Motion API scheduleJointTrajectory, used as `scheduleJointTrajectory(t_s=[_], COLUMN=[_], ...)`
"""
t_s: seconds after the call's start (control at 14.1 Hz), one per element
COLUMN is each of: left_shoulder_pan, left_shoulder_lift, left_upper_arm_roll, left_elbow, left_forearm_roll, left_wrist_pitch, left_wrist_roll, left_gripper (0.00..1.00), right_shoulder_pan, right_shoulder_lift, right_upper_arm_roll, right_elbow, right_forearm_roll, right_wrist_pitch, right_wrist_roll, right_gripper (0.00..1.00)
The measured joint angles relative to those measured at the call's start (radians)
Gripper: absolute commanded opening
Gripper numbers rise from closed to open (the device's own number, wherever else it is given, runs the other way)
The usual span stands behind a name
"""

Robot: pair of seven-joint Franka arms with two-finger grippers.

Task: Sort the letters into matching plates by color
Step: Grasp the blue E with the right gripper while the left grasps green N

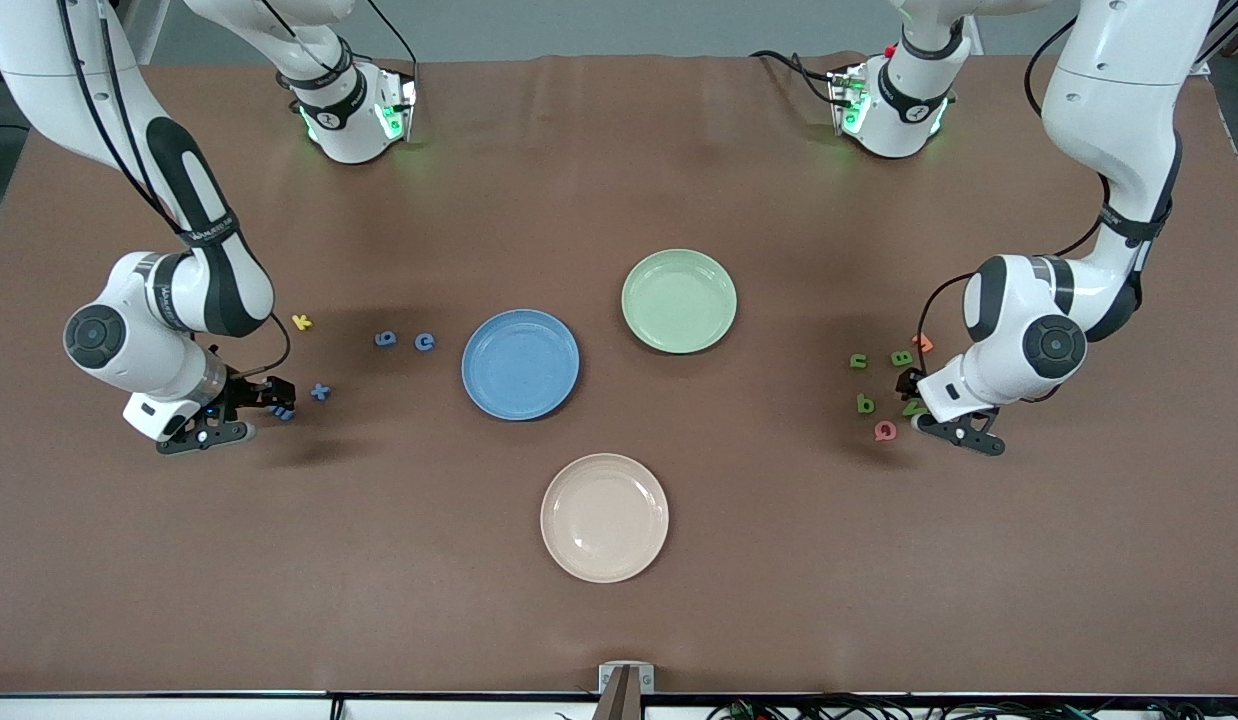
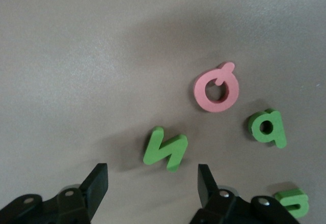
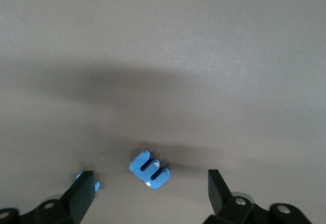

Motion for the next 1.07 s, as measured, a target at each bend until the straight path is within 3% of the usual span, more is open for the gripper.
scheduleJointTrajectory(t_s=[0.28, 0.57, 0.71, 0.85, 1.07], left_shoulder_pan=[-0.001, -0.002, -0.002, -0.002, -0.002], left_shoulder_lift=[0.016, 0.038, 0.04, 0.04, 0.037], left_upper_arm_roll=[-0.002, -0.003, -0.003, -0.003, -0.004], left_elbow=[0.0, 0.0, 0.0, 0.0, 0.001], left_forearm_roll=[0.0, 0.001, 0.001, 0.001, 0.001], left_wrist_pitch=[0.067, 0.104, 0.105, 0.105, 0.105], left_wrist_roll=[0.02, 0.051, 0.053, 0.054, 0.054], left_gripper=[0.65, 0.6, 0.59, 0.49, 0.33], right_shoulder_pan=[0.014, 0.01, 0.007, 0.003, 0.002], right_shoulder_lift=[0.017, 0.047, 0.055, 0.064, 0.069], right_upper_arm_roll=[0.006, 0.001, -0.003, -0.005, -0.005], right_elbow=[-0.001, -0.001, -0.001, -0.001, -0.001], right_forearm_roll=[0.0, 0.0, 0.0, 0.0, 0.0], right_wrist_pitch=[0.001, 0.015, 0.017, 0.023, 0.025], right_wrist_roll=[0.184, 0.216, 0.219, 0.22, 0.221], right_gripper=[0.96, 0.95, 0.86, 0.78, 0.78])
